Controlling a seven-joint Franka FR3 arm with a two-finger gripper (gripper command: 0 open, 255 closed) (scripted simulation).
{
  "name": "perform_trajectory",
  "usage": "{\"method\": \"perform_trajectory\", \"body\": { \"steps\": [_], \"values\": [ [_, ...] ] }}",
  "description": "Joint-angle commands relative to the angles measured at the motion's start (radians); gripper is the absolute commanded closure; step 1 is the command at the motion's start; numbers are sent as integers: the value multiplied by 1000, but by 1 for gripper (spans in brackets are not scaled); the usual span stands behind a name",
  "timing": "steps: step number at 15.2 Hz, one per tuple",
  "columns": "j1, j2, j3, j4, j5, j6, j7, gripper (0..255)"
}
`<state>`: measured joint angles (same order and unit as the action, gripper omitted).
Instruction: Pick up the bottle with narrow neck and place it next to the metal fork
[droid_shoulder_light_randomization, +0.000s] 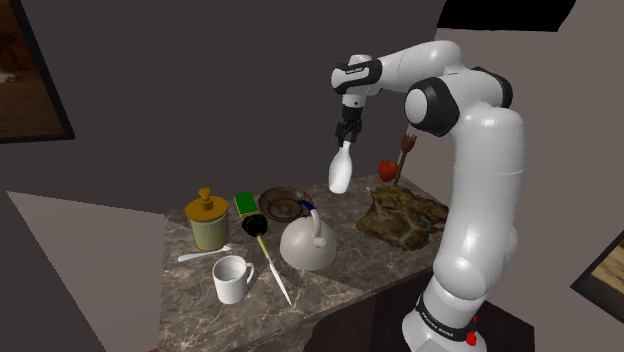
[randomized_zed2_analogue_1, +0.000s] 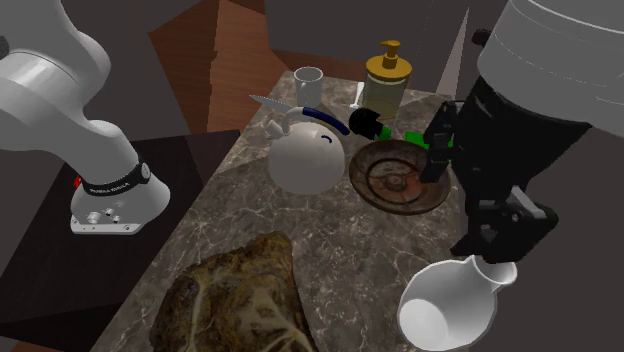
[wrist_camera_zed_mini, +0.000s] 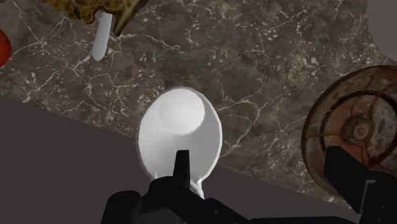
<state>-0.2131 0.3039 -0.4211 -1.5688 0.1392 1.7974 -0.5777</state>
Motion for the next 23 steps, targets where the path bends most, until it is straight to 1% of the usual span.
{"method": "perform_trajectory", "body": {
  "steps": [1,4,5,12,20,21,23],
  "values": [
    [-33,79,-3,98,29,-18,-25,0],
    [-94,211,1,277,73,-61,-51,0],
    [-103,229,3,302,77,-68,-53,0],
    [-92,232,7,204,82,32,-60,0],
    [-92,232,7,204,82,32,-60,0],
    [-92,232,7,204,82,32,-60,255],
    [-92,232,7,204,82,32,-60,255]
  ]
}}
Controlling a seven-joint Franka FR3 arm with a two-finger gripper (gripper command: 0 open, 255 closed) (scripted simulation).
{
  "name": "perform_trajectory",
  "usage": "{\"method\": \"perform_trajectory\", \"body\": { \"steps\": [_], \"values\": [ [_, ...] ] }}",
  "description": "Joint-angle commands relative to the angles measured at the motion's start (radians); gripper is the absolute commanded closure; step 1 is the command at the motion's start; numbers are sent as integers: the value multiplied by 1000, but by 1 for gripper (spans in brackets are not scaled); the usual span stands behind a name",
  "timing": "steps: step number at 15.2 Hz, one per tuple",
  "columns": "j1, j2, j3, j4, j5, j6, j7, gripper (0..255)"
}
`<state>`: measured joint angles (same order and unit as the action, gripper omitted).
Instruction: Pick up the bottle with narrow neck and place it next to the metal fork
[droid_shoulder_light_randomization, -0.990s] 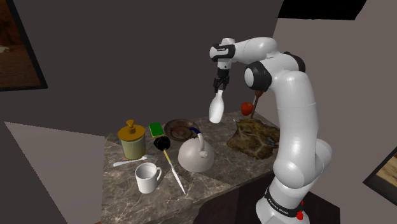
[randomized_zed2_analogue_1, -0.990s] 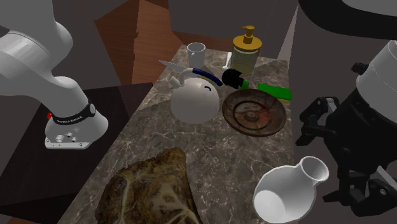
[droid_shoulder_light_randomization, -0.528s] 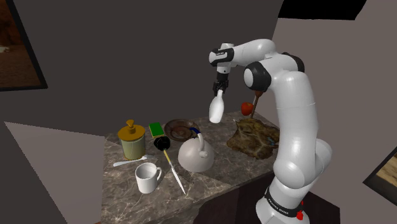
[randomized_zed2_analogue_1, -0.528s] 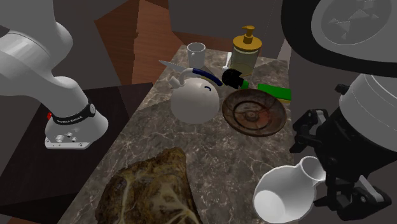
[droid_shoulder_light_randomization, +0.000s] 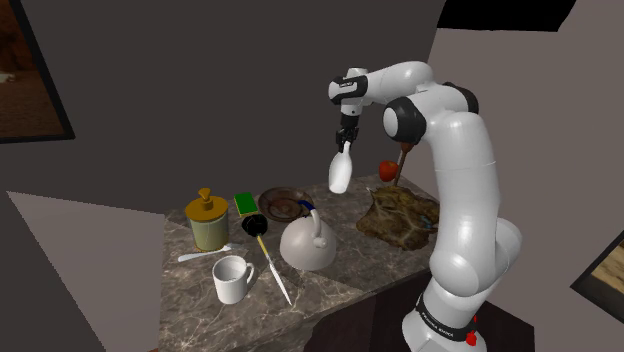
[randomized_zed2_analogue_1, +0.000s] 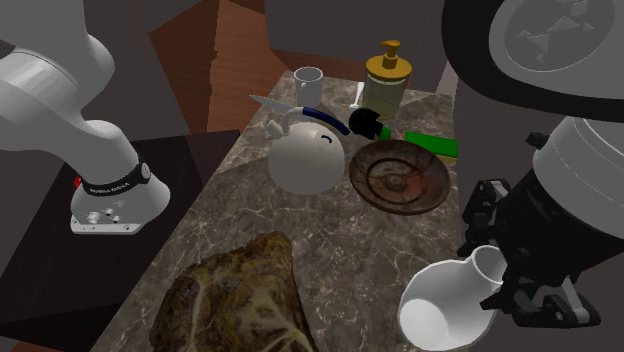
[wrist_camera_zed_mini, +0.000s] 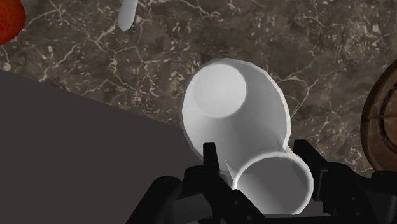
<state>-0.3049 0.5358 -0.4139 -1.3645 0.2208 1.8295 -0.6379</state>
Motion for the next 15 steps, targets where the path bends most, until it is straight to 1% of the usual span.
{"method": "perform_trajectory", "body": {
  "steps": [1,7,15],
  "values": [
    [0,0,0,0,0,0,0,255],
    [0,0,0,0,0,0,0,255],
    [-10,-7,-4,97,-6,-103,8,255]
  ]
}}
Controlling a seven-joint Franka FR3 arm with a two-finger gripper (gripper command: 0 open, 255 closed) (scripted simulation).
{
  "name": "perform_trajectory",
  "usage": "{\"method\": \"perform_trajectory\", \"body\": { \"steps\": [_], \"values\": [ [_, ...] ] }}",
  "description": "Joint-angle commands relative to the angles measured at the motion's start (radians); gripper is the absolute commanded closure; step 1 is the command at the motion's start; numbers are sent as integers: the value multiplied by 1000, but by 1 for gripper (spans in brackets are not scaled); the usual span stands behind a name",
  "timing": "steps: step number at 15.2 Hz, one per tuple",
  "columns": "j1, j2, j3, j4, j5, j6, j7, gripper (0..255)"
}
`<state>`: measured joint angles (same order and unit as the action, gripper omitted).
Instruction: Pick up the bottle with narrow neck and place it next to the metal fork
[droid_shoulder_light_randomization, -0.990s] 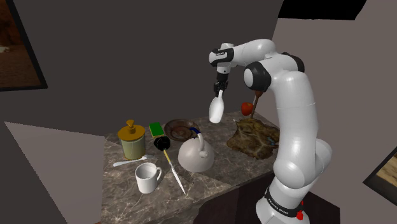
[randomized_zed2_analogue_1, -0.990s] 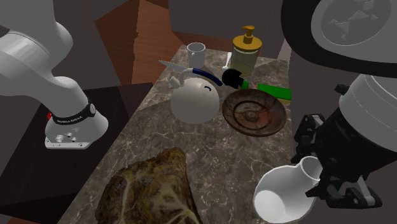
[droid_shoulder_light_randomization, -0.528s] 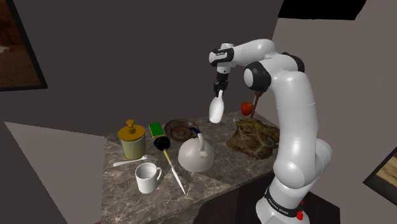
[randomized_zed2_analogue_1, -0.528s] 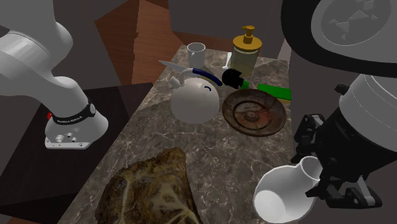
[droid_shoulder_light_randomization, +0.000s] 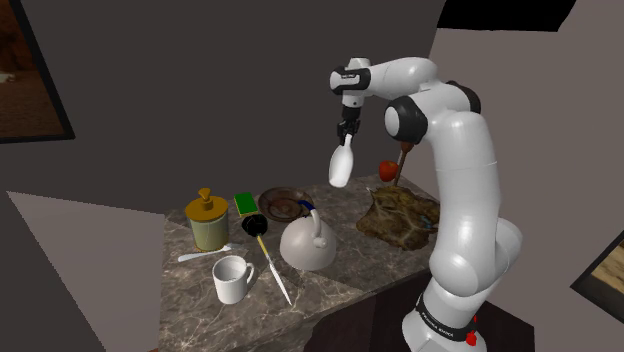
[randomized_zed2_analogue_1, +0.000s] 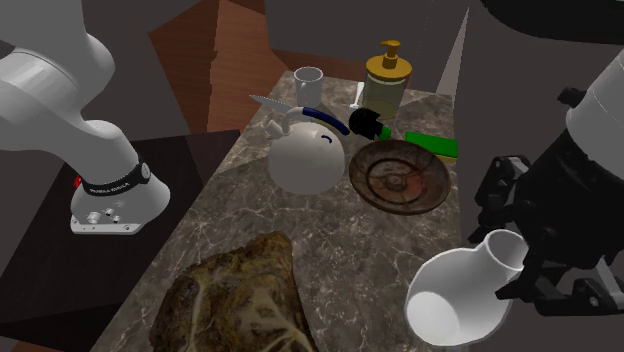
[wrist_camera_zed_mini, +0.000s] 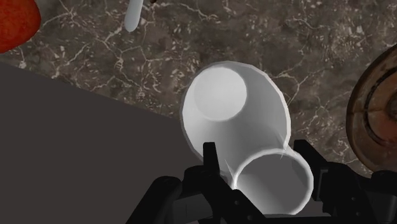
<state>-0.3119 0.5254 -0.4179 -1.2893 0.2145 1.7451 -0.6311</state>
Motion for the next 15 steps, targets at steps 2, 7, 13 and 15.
{"method": "perform_trajectory", "body": {
  "steps": [2,7,13,15],
  "values": [
    [-7,4,-1,51,0,-46,3,255],
    [-19,13,-1,133,2,-118,8,255],
    [24,-40,0,99,-17,-133,46,255],
    [74,-96,3,15,-38,-102,85,255]
  ]
}}
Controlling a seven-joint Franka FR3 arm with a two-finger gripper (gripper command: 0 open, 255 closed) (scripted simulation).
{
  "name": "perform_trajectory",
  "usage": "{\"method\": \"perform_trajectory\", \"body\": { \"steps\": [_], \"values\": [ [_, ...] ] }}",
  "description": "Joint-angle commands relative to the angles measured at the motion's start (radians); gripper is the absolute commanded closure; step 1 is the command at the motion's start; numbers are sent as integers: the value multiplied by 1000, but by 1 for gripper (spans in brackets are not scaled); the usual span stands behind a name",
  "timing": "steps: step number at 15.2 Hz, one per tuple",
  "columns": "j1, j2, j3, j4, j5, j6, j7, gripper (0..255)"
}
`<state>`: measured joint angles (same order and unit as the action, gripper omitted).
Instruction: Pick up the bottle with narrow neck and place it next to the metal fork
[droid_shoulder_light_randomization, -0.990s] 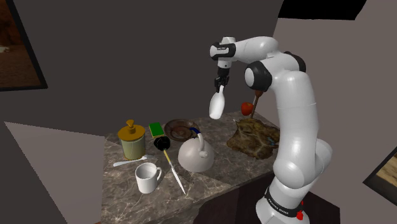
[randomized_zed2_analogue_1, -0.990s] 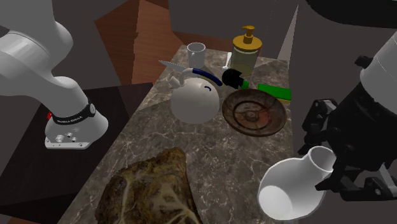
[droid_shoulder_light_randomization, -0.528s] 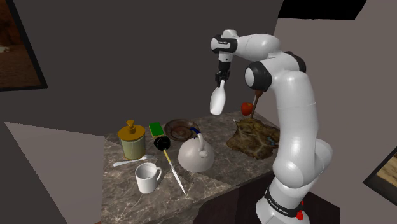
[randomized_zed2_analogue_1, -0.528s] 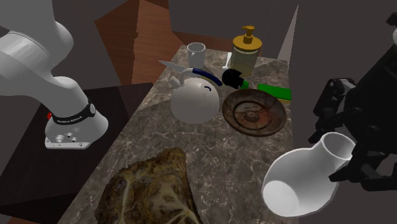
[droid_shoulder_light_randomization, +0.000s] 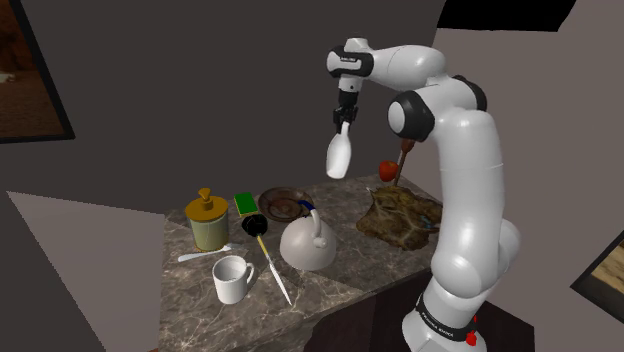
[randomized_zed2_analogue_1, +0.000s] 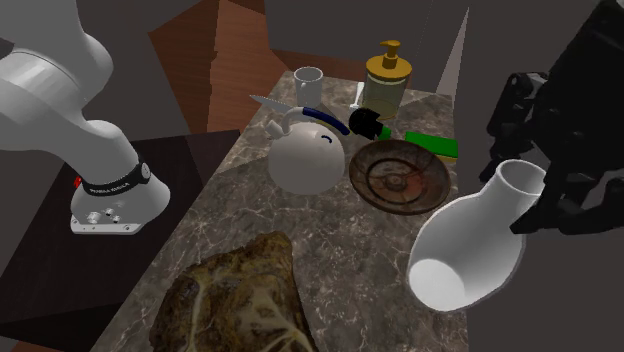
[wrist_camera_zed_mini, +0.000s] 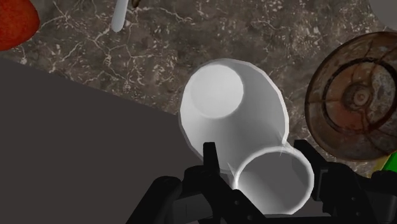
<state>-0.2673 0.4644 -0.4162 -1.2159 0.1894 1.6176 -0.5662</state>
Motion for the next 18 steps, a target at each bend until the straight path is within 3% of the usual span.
{"method": "perform_trajectory", "body": {
  "steps": [1,9,18],
  "values": [
    [52,-61,4,-95,-22,38,41,255],
    [209,-219,47,-308,-88,111,221,255],
    [345,-312,124,-423,-127,146,434,255]
  ]
}}
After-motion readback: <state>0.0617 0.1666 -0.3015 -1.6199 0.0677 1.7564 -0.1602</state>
